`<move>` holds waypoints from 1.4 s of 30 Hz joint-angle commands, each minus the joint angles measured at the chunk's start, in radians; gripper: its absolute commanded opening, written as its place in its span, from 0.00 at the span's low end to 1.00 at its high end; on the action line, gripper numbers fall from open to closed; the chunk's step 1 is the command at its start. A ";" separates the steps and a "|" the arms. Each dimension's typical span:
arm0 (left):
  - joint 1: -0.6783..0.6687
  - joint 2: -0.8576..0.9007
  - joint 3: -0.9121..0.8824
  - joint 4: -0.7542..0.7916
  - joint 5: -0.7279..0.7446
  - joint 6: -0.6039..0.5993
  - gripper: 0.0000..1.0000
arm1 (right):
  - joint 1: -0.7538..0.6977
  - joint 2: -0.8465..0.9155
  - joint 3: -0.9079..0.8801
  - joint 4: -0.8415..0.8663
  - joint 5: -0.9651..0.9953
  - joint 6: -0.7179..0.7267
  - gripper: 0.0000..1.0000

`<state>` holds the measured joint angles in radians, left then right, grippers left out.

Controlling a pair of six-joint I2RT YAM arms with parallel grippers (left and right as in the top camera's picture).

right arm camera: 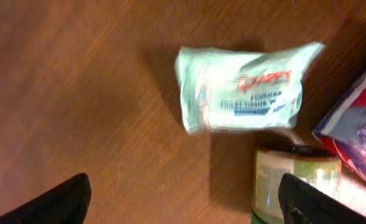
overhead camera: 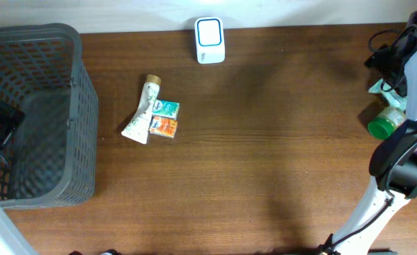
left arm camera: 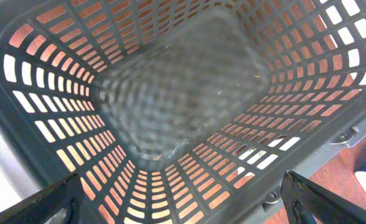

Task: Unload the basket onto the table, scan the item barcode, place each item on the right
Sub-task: 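Carry the wipes pack to the far right edge and release, then move the right gripper to the orange Kleenex pack and grasp it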

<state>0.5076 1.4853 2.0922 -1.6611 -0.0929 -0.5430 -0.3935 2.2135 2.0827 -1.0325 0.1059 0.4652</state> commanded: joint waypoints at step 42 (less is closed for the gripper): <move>0.006 0.000 0.002 -0.002 0.000 -0.003 0.99 | 0.994 0.066 -0.238 0.249 -0.690 -0.065 0.99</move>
<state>0.5076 1.4849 2.0922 -1.6608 -0.0925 -0.5430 0.6094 2.2715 1.8435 -0.7849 -0.5446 0.4191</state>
